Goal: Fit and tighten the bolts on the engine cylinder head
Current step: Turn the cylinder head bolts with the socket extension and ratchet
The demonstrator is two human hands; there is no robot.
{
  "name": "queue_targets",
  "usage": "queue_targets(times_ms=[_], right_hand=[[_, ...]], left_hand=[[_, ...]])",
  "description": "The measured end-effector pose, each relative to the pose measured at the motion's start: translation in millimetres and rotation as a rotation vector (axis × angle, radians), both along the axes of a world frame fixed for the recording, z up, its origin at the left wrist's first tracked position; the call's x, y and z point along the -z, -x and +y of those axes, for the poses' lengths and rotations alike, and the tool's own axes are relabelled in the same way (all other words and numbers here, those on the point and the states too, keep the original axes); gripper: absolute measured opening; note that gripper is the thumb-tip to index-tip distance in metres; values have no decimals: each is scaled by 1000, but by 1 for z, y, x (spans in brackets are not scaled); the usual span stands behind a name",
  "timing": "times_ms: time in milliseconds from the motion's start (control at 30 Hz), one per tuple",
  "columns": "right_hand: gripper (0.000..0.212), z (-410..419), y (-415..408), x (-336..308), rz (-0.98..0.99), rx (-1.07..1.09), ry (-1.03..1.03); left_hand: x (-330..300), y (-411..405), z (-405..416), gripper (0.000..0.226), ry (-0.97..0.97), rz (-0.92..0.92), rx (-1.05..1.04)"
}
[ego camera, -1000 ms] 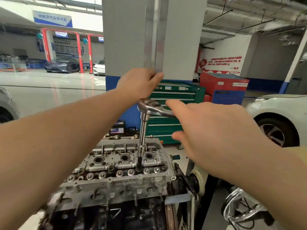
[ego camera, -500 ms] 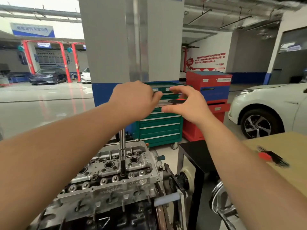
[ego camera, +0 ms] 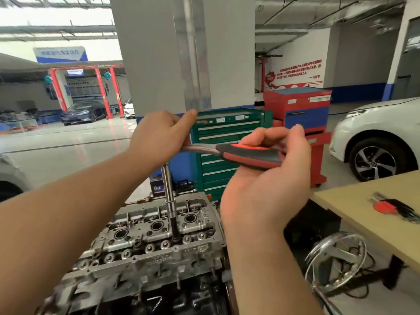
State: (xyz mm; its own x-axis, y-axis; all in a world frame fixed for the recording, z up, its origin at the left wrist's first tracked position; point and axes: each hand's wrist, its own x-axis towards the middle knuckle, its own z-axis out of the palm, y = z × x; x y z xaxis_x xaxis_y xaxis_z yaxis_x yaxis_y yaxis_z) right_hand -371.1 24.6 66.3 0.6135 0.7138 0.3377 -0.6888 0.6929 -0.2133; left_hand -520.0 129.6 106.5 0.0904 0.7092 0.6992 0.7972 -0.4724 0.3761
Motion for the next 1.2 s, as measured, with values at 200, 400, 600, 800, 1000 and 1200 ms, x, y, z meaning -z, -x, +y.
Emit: queue_targets(times_ms=[200,400,600,800,1000,1200], right_hand=[[37,107,-36,-26,335,-539,230],[39,33,-19,-17,214,-398,-6],[26,-27,51,-1,-105,173,-108],[36,84,-25,-15,211,-400,54],[29,37,-30,8,169,-278,-59],[27,-13,25,21,-76,58,-245]], left_hand=[[23,-8,-16,73,-271,447,-360],[9,-4,5,66,-38,133,-80],[14,15,-3,58,75,-138,341],[27,-9,-21,55,-296,340,-412],[26,-24,1,56,-274,237,-234],[28,10,-5,54,-121,-123,255]])
